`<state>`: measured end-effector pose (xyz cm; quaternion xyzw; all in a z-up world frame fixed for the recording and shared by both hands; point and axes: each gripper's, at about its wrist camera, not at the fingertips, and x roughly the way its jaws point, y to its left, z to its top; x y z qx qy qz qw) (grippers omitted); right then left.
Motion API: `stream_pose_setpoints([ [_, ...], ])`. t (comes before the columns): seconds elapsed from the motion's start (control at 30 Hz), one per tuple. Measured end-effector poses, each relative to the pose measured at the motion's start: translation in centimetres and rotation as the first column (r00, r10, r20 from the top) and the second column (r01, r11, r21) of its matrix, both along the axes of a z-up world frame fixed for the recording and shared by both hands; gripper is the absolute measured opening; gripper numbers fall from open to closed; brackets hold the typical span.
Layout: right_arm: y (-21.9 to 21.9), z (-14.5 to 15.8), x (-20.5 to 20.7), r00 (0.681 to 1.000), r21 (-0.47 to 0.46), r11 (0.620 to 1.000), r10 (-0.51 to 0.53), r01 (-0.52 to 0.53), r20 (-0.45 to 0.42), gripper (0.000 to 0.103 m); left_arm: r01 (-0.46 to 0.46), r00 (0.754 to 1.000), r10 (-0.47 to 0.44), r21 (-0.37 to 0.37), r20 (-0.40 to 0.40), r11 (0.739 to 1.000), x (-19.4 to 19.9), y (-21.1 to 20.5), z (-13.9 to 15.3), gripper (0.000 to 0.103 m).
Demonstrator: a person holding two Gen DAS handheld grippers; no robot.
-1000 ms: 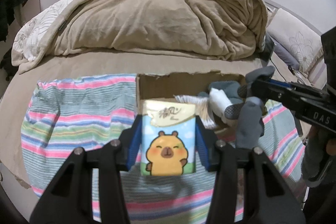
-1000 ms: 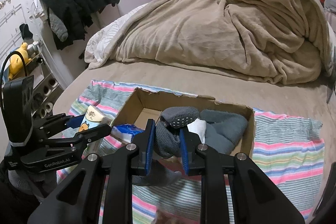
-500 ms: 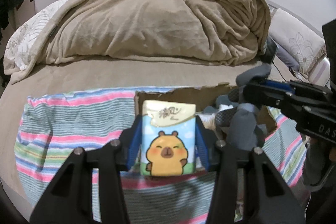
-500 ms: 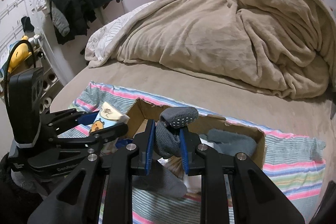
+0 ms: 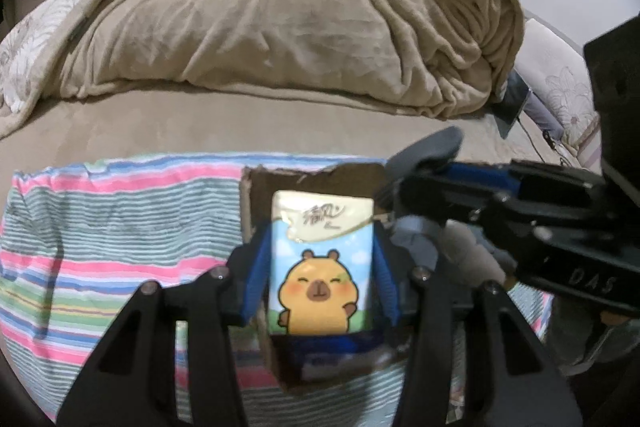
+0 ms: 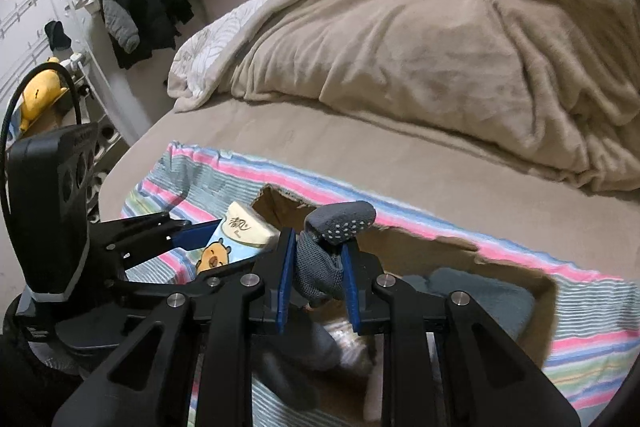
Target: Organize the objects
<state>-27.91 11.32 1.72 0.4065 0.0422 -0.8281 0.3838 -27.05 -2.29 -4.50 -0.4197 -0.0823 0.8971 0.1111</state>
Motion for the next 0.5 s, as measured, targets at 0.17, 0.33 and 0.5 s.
stream_pose_setpoints([
  [0.17, -0.3, -2.2, -1.9, 0.997, 0.01, 1.0, -0.007, 0.006, 0.07, 0.024, 0.001, 1.0, -0.001, 0.0, 0.002, 1.0, -0.1, 0.1, -0.4, 0.054],
  [0.33, 0.0, -2.7, -2.0, 0.996, 0.018, 0.999, -0.03, 0.029, 0.082, 0.03, -0.003, 1.0, 0.003, 0.0, 0.003, 1.0, 0.1, 0.1, -0.3, 0.057],
  [0.5, 0.7, -1.9, -1.6, 0.996, 0.004, 0.999, -0.05, 0.05, 0.07, 0.048, -0.014, 1.0, 0.013, -0.038, -0.009, 0.999, 1.1, 0.5, 0.5, 0.064],
])
